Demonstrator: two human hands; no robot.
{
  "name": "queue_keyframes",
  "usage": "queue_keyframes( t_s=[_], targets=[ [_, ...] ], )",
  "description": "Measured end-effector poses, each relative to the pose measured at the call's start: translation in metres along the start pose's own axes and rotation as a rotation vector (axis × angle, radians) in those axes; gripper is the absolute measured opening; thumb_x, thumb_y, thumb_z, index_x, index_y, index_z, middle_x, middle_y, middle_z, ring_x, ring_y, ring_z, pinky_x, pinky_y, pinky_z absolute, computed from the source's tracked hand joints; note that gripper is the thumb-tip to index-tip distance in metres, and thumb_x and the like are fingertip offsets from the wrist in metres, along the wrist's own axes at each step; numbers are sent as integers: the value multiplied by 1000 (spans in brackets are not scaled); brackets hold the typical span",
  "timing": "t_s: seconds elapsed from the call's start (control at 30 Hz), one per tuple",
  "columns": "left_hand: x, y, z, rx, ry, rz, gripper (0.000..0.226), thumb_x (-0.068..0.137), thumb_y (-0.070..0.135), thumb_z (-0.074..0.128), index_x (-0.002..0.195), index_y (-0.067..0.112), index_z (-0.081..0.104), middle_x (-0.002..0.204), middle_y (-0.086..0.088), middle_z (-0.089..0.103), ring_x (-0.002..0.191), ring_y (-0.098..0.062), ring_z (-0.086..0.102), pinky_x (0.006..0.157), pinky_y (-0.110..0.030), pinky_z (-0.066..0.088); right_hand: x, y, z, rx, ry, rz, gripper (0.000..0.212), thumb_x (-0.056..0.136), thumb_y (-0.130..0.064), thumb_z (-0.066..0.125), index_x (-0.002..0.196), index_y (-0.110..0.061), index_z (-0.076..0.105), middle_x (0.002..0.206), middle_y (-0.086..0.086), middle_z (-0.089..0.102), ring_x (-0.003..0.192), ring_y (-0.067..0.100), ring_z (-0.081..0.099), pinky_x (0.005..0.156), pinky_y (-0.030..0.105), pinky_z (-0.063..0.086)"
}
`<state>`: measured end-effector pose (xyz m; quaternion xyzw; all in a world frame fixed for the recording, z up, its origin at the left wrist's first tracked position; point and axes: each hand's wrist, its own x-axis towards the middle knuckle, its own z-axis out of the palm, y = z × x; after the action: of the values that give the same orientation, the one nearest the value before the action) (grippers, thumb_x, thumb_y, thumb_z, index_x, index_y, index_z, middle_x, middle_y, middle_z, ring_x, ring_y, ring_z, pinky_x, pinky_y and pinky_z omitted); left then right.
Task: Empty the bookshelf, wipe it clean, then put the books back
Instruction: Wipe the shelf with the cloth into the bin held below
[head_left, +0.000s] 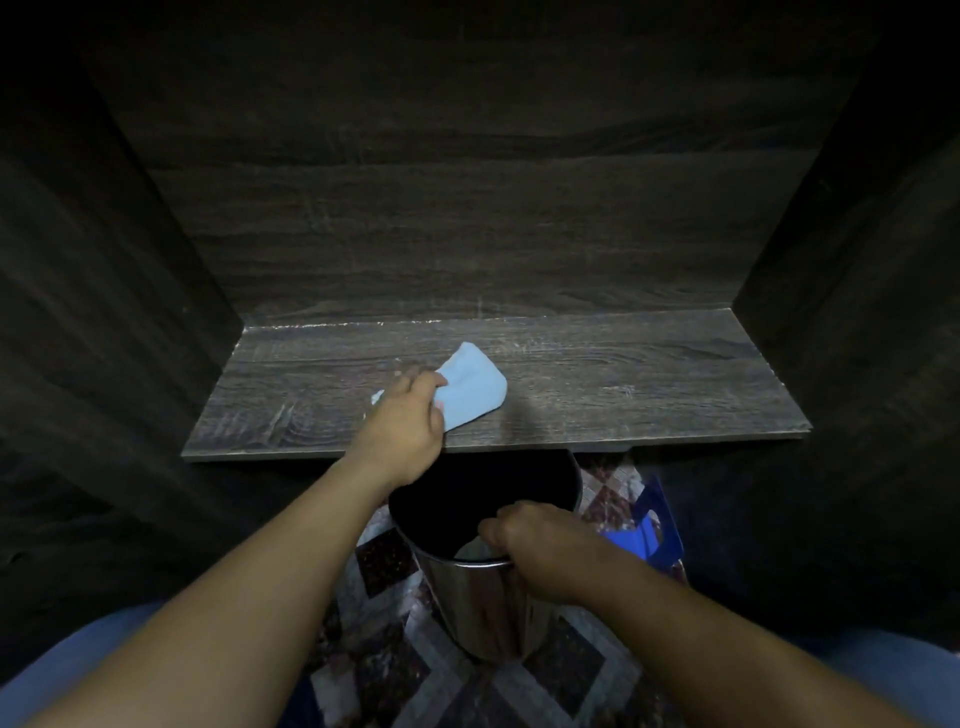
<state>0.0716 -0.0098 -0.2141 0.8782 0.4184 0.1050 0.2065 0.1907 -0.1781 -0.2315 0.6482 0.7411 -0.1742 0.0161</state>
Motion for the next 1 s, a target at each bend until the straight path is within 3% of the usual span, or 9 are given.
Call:
queue_keyframes(
  t_s=[0.1, 0.2, 0.33, 0.43, 0.57, 0.77, 0.9, 1.0],
  targets=[
    [-1, -10, 4, 22, -37, 16, 36, 101, 39, 36, 134, 25, 41, 158, -12, 19, 147, -28, 15, 117, -47, 15, 0, 3, 1, 23, 2, 0, 32, 91, -4, 50, 122, -9, 54, 117, 16, 56, 110, 33, 53, 80, 36, 44],
    [0, -15, 4, 122, 18, 37, 33, 98, 43, 43, 129, 31, 45, 153, -5, 31, 139, -26, 28, 109, -46, 21, 1, 7, 0, 36, 15, 5, 27, 91, -8, 52, 118, -10, 56, 114, 16, 57, 108, 34, 54, 81, 36, 45],
    [3, -11, 1, 57, 128, 46, 25, 91, 40, 57, 114, 29, 53, 124, 3, 53, 114, -24, 41, 87, -36, 26, 5, 7, -1, 47, 1, 29, 31, 89, -3, 50, 119, -10, 56, 114, 16, 56, 108, 33, 53, 81, 36, 44],
    [3, -11, 4, -34, 194, 24, 24, 90, 34, 61, 112, 28, 54, 117, 2, 56, 110, -25, 46, 85, -33, 24, 9, 4, -2, 43, -9, 25, 35, 89, -1, 48, 121, -10, 56, 117, 16, 56, 110, 33, 52, 83, 37, 44],
    [3, -19, -6, -164, 316, -51, 25, 89, 29, 62, 112, 23, 54, 113, -5, 53, 106, -28, 52, 92, -41, 39, 19, 1, -3, 45, 2, 12, 35, 89, -3, 48, 122, -12, 56, 116, 15, 56, 111, 33, 53, 85, 37, 45],
    [5, -38, -38, -236, 495, -222, 27, 91, 32, 60, 114, 22, 51, 119, -10, 50, 105, -24, 49, 81, -27, 33, 40, -9, -5, 43, 1, -11, 30, 88, -5, 50, 115, -11, 57, 114, 14, 58, 110, 33, 55, 85, 36, 47],
    [15, -67, -62, -120, 643, -314, 30, 90, 29, 61, 118, 18, 56, 121, -18, 46, 111, -35, 47, 93, -36, 38, 54, -19, -8, 25, 14, -38, 25, 89, -10, 50, 113, -12, 57, 113, 14, 58, 111, 33, 55, 86, 37, 47],
    [23, -95, -77, 124, 735, -267, 33, 84, 16, 64, 117, 17, 60, 118, -22, 43, 104, -41, 45, 91, -45, 42, 62, -28, -7, 1, 6, -43, 29, 90, -11, 49, 118, -11, 56, 117, 14, 58, 113, 33, 53, 88, 38, 48]
  ],
)
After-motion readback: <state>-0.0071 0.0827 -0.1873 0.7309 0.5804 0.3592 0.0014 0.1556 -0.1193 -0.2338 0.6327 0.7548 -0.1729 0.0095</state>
